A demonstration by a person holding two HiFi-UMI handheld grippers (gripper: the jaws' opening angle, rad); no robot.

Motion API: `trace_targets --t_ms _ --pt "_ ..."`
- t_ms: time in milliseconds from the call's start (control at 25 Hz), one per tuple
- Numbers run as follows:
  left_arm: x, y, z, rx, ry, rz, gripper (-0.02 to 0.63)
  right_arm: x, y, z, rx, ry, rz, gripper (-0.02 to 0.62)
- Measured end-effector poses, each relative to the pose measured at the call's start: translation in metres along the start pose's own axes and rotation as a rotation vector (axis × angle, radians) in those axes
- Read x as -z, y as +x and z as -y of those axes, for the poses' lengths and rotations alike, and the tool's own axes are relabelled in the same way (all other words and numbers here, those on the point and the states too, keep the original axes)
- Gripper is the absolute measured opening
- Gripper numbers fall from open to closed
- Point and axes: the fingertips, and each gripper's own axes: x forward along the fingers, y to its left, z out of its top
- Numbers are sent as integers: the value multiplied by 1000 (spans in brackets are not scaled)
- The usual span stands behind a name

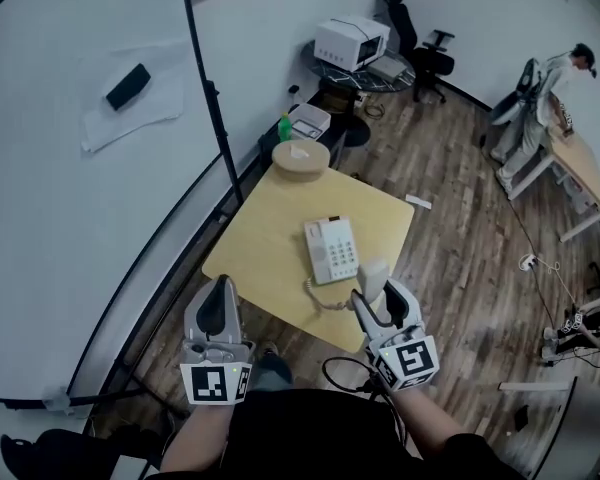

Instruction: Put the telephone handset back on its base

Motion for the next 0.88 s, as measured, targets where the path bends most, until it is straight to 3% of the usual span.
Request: trace_targets --t_ms 520,880 --pt "52 101 -75 100 -88 -19 0 19 108 17 127 -3 -131 233" --pt "93 126 -82 137 -124 -72 0 71 168 37 117 -4 -263 233"
